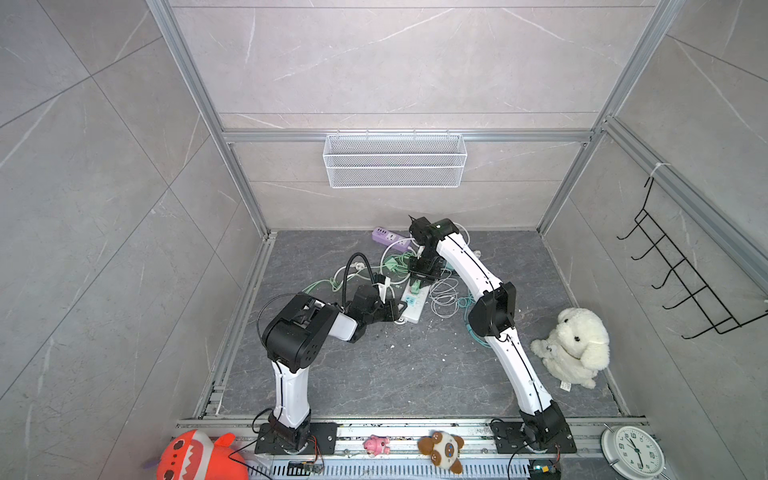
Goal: Insert the plug
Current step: 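Hold the green charger pressed down in the pink socket with right gripper, then open right gripper and lift off the plugged charger while left gripper withdraws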
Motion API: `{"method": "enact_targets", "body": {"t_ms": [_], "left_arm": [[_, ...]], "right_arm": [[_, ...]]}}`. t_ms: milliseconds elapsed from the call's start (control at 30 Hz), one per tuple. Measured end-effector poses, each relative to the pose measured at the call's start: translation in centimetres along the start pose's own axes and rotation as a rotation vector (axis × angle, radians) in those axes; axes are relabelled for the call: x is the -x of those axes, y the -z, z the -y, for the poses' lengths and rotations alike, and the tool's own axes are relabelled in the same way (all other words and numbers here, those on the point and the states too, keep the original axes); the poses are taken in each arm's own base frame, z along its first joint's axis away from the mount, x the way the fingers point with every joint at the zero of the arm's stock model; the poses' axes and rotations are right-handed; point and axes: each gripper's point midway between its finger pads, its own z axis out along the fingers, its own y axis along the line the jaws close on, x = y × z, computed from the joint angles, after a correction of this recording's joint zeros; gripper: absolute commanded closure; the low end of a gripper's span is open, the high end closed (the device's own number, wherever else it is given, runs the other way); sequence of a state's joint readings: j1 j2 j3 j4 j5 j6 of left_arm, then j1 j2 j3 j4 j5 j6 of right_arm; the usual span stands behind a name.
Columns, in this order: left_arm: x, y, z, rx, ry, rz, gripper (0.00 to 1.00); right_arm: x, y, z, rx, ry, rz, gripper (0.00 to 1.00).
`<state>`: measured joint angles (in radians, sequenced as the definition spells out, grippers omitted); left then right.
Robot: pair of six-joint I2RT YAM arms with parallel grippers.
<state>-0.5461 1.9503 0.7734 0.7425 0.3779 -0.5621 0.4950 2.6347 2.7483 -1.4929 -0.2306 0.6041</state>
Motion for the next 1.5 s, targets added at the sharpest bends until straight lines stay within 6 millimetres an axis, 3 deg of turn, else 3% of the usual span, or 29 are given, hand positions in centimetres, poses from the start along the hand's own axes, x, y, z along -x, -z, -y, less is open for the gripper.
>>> {"method": "enact_targets", "body": {"t_ms": [533,833,1133,1500], "left_arm": [[0.0,0.0,0.0,0.001,0.0,0.0,0.59],[-0.2,0.3,0.0,0.002,0.001,-0.001,0.59],[-1.1,1.3,0.5,0.03,-0.007,-0.027,0.45],[-0.4,3.5,-0.3,0.145,-0.019,-0.043,0.36]], "right_arm": [[-0.4,-1.0,0.7,-0.024,-0.004,-0.003,0.84],[-0.3,-1.0,0.6,-0.027,-0.017,0.006,0.85],[-0.1,-1.0,0.5,-0.034,-0.005,0.003,0.62],[1.3,-0.7,-0.1,-0.014,0.031,0.072,0.52]]}}
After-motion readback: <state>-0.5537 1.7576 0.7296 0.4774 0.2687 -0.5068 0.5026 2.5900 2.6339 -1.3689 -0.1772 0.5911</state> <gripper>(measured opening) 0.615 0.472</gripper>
